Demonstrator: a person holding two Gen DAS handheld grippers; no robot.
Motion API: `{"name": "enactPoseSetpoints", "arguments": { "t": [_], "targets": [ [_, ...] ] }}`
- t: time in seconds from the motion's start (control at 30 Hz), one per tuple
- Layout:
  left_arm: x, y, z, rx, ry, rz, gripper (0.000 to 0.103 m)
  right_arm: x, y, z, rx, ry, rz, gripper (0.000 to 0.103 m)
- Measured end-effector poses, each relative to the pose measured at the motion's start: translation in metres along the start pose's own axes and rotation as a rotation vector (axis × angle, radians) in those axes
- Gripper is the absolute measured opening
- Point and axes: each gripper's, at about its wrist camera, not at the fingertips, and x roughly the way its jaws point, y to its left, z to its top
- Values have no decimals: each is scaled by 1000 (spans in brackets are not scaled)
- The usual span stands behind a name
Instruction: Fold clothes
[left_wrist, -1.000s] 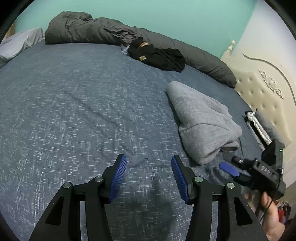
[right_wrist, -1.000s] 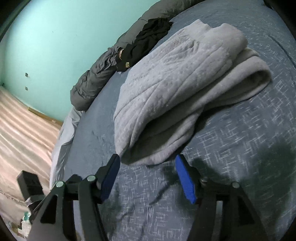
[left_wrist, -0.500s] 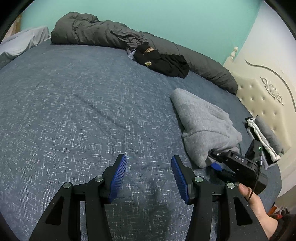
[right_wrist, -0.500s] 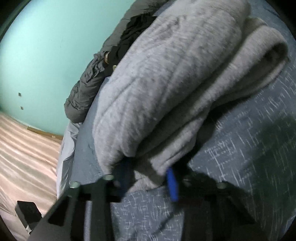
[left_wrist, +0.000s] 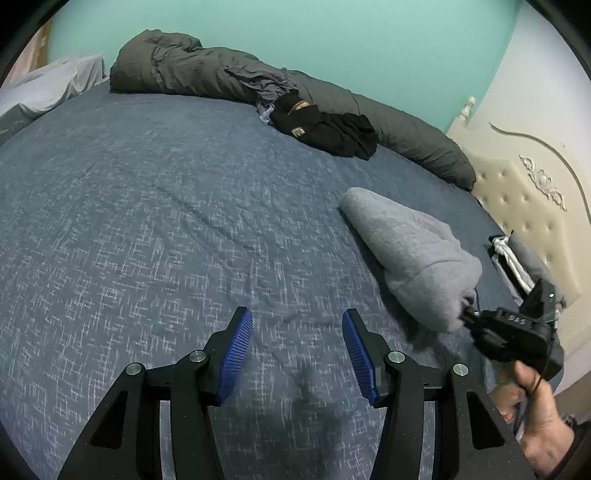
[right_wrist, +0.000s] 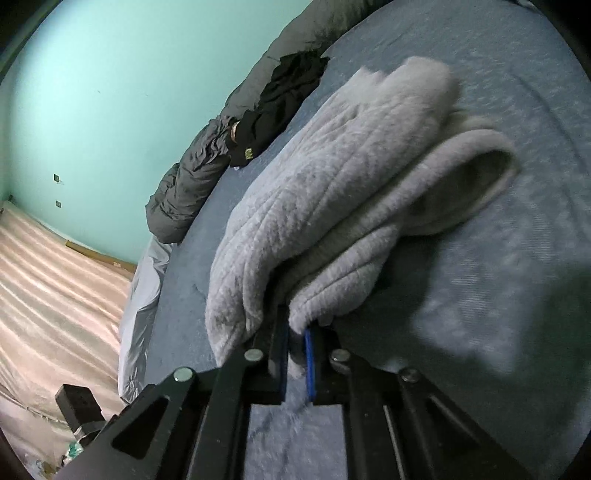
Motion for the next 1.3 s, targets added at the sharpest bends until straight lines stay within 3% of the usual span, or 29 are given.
{"name": "enactPoseSetpoints", "arguments": {
  "t": [0.47, 0.63, 0.93, 1.03, 1.1, 1.13, 1.17, 1.23, 1.3],
  "targets": [
    [-4, -63, -42, 14, 57, -76, 55, -109, -72, 12, -2, -29, -100, 6],
    [7, -84, -48, 5, 88, -107, 55, -117, -94, 34, -12, 23, -177, 5],
    [39, -100, -46, -19, 134, -154, 55, -126, -114, 68, -74, 63, -237, 6],
    [51, -101, -44, -8, 149, -134, 55, -121, -114, 73, -95, 116, -254, 10],
    [59, -104, -44, -1, 164, -130, 55, -129, -111, 72, -99, 85, -270, 11],
    [64, -106, -43, 4, 172, -132, 55, -137, -107, 70, -114, 51, -262, 16],
    [69, -110, -43, 12, 177, -133, 55, -143, -104, 68, -130, 35, -247, 32],
    [78, -116, -42, 30, 185, -134, 55, -156, -95, 59, -171, 10, -208, 49],
    [86, -123, -42, 58, 194, -135, 55, -161, -88, 48, -210, 9, -176, 50]
  ]
}}
